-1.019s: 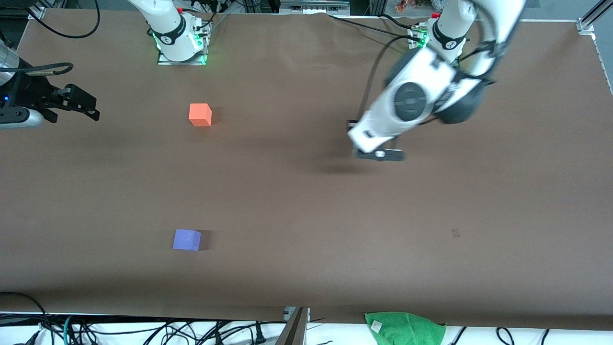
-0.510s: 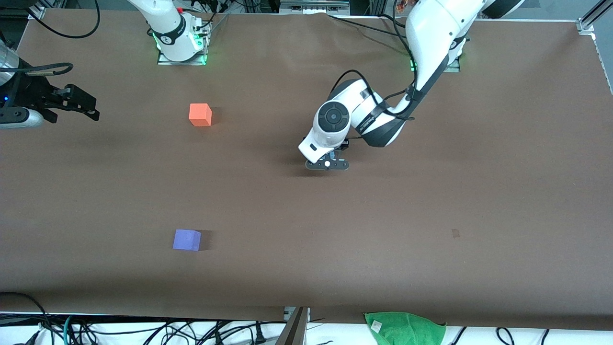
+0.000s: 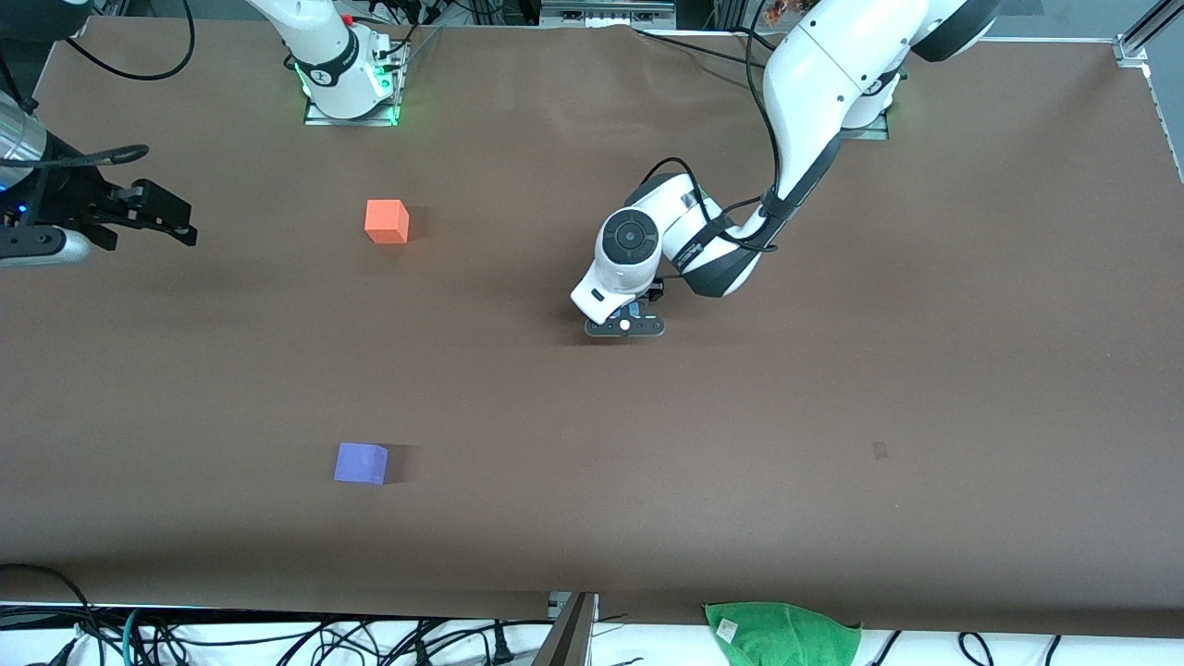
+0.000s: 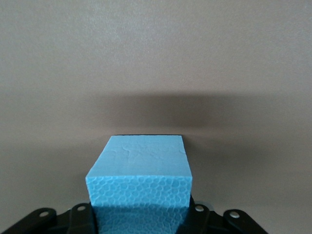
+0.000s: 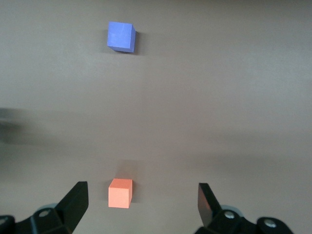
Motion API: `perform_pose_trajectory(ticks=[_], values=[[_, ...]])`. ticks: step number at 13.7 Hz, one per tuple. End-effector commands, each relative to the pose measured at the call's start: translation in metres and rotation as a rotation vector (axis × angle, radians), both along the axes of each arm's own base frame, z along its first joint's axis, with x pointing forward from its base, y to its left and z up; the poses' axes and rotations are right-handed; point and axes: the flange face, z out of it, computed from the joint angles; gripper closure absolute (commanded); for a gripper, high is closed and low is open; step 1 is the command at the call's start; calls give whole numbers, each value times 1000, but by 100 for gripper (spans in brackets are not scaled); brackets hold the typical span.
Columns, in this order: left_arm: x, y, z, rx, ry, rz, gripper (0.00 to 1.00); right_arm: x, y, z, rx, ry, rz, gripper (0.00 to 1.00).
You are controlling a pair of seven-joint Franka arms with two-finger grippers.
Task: Place blue block between orange and purple blocks
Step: 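Lower the cube onto the table and open the left gripper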
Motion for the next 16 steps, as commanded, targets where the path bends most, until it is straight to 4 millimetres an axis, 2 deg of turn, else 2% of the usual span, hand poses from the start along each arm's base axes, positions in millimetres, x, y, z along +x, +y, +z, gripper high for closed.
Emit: perform_pose_trajectory(ticks=[1,3,4,5,6,7,10,11,12,13,14,16], values=[[5,-5,1,20,-26,25,0,7,3,-7,12,8,19,1],[6,-5,7,16,-32,18,0,11,2,-15,12,22,22,1],[8,-5,13,15,-37,18,0,14,2,-25,7,46,22,1],[11,-3,24,13,-48,14,0,15,2,-27,9,50,22,1],[14,-2,42,14,-61,15,0,17,2,-29,9,53,22,1],[15,1,66,30,-69,9,0,22,2,-42,4,77,23,1],[25,32,150,69,-92,-9,0,25,5,-52,0,94,26,1],[29,41,176,64,-109,-8,0,28,9,-64,1,114,29,1],[32,53,201,55,-115,7,0,31,18,-77,-5,135,44,1],[36,74,233,49,-106,18,0,31,28,-78,-10,137,54,1],[42,99,259,43,-87,-11,0,31,28,-80,-10,140,54,1],[68,166,302,20,-28,-80,0,39,34,-112,-9,198,77,1]])
